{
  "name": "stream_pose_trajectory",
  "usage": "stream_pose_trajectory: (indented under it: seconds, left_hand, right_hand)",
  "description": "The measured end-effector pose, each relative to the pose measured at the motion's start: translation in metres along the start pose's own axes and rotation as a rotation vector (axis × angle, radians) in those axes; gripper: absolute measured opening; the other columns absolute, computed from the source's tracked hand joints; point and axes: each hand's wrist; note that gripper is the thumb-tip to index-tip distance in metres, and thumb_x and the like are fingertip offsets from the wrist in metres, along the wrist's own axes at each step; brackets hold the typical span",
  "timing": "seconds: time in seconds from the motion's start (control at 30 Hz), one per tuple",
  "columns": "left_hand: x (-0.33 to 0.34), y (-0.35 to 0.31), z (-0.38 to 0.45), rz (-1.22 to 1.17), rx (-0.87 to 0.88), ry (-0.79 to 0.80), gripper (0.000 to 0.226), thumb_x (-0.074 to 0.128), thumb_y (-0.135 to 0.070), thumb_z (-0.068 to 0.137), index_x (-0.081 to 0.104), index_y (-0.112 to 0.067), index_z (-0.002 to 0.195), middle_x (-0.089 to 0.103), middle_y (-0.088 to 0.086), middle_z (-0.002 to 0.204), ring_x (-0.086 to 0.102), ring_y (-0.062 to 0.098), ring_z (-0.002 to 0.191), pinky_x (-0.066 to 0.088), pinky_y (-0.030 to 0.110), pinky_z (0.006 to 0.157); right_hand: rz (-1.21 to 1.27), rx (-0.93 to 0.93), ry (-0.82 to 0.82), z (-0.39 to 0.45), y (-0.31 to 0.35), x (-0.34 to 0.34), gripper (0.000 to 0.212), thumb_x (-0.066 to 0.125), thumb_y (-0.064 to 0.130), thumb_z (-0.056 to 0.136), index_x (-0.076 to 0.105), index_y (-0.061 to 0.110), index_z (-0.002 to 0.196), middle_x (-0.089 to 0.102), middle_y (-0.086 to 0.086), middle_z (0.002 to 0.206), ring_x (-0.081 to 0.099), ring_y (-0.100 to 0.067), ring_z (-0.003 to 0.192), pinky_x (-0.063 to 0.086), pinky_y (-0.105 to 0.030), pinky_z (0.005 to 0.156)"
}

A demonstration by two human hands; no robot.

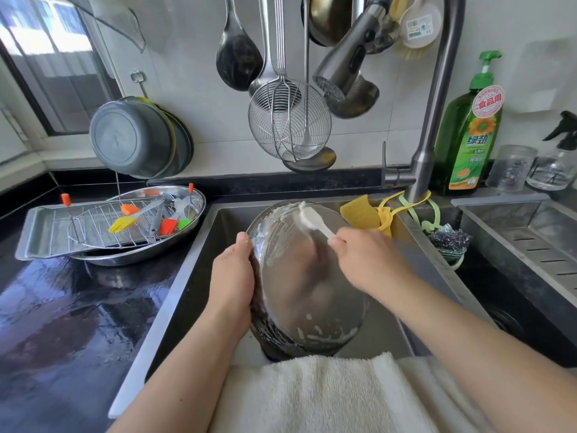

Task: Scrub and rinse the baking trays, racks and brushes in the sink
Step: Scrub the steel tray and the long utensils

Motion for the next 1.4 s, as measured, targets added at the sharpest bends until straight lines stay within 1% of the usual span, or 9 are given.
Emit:
stream_pose_trajectory:
  seconds: [0.17, 0.27, 0.4, 0.53, 0.63, 0.83, 0.97, 1.07, 1.4]
  left_hand:
    - [0.000, 0.002, -0.001, 0.029, 0.046, 0.003, 0.044, 0.050, -0.043, 0.107, 0.064, -0.013, 0.079, 0.065, 0.002, 0.069, 0.058, 0.018, 0.072, 0.048, 0.035, 0.074]
    - [0.001, 0.003, -0.001, -0.024, 0.026, 0.008, 0.037, 0.052, -0.043, 0.106, 0.068, -0.013, 0.090, 0.065, 0.002, 0.077, 0.058, 0.017, 0.078, 0.048, 0.036, 0.078]
    - [-0.002, -0.001, 0.001, -0.085, -0.012, 0.005, 0.037, 0.052, -0.047, 0.105, 0.066, -0.014, 0.098, 0.066, 0.009, 0.088, 0.060, 0.022, 0.080, 0.051, 0.040, 0.083]
    - [-0.004, 0.002, 0.002, -0.134, -0.067, 0.004, 0.050, 0.053, -0.050, 0.101, 0.073, -0.004, 0.097, 0.078, 0.015, 0.102, 0.073, 0.029, 0.101, 0.054, 0.050, 0.102]
    - [-0.003, 0.002, 0.003, -0.153, -0.112, -0.009, 0.050, 0.051, -0.047, 0.104, 0.072, -0.002, 0.107, 0.078, 0.015, 0.107, 0.073, 0.034, 0.105, 0.053, 0.054, 0.104]
    - [-0.004, -0.002, -0.002, -0.217, -0.189, -0.051, 0.042, 0.052, -0.046, 0.105, 0.075, -0.011, 0.108, 0.080, 0.008, 0.099, 0.076, 0.030, 0.100, 0.056, 0.048, 0.100]
    - [-0.006, -0.004, -0.001, -0.234, -0.200, -0.088, 0.042, 0.053, -0.049, 0.104, 0.073, -0.013, 0.113, 0.080, 0.008, 0.103, 0.075, 0.031, 0.101, 0.054, 0.050, 0.103]
    - [-0.007, -0.007, -0.006, -0.288, -0.218, -0.112, 0.038, 0.052, -0.049, 0.105, 0.071, -0.017, 0.111, 0.079, 0.006, 0.106, 0.074, 0.030, 0.102, 0.054, 0.049, 0.102]
    - [-0.007, -0.012, -0.006, -0.394, -0.171, -0.180, 0.038, 0.047, -0.049, 0.108, 0.068, -0.018, 0.112, 0.078, 0.004, 0.101, 0.075, 0.023, 0.092, 0.059, 0.039, 0.085]
  right_hand:
    - [0.036, -0.200, 0.173, -0.033, 0.020, 0.007, 0.029, 0.047, 0.047, 0.102, 0.060, 0.025, 0.087, 0.061, -0.006, 0.083, 0.057, -0.034, 0.083, 0.049, -0.040, 0.068]
    - [0.047, -0.058, 0.047, -0.009, 0.005, -0.001, 0.033, 0.044, 0.044, 0.104, 0.052, 0.022, 0.080, 0.060, -0.009, 0.084, 0.055, -0.035, 0.082, 0.049, -0.041, 0.068]
    - [0.034, -0.289, 0.252, -0.044, 0.025, 0.011, 0.040, 0.048, 0.049, 0.101, 0.045, 0.027, 0.068, 0.055, -0.001, 0.073, 0.056, -0.031, 0.074, 0.046, -0.040, 0.061]
    - [-0.005, -0.102, 0.107, -0.015, 0.007, 0.003, 0.035, 0.046, 0.048, 0.102, 0.051, 0.025, 0.077, 0.055, -0.004, 0.080, 0.054, -0.034, 0.081, 0.049, -0.039, 0.068]
    - [-0.001, -0.244, 0.181, -0.028, 0.012, 0.008, 0.037, 0.047, 0.048, 0.101, 0.050, 0.023, 0.073, 0.056, -0.001, 0.075, 0.056, -0.030, 0.076, 0.048, -0.038, 0.064]
    - [0.036, -0.172, 0.120, -0.011, -0.001, 0.008, 0.032, 0.045, 0.054, 0.094, 0.054, 0.039, 0.067, 0.055, 0.000, 0.069, 0.057, -0.033, 0.073, 0.055, -0.044, 0.069]
    - [-0.041, -0.296, 0.279, -0.034, 0.017, 0.012, 0.033, 0.048, 0.047, 0.099, 0.052, 0.027, 0.073, 0.056, 0.000, 0.076, 0.054, -0.026, 0.071, 0.041, -0.034, 0.057]
    - [-0.040, -0.139, 0.180, -0.016, 0.001, 0.006, 0.040, 0.046, 0.047, 0.100, 0.051, 0.019, 0.072, 0.056, -0.002, 0.075, 0.058, -0.029, 0.075, 0.048, -0.036, 0.063]
    - [0.020, -0.232, 0.255, -0.027, 0.012, 0.015, 0.041, 0.050, 0.046, 0.099, 0.058, 0.018, 0.070, 0.059, 0.000, 0.065, 0.059, -0.022, 0.065, 0.050, -0.036, 0.060]
Point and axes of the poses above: each hand's wrist, its own z-axis towards the middle knuckle, its own x-axis out of the palm, y = z × x
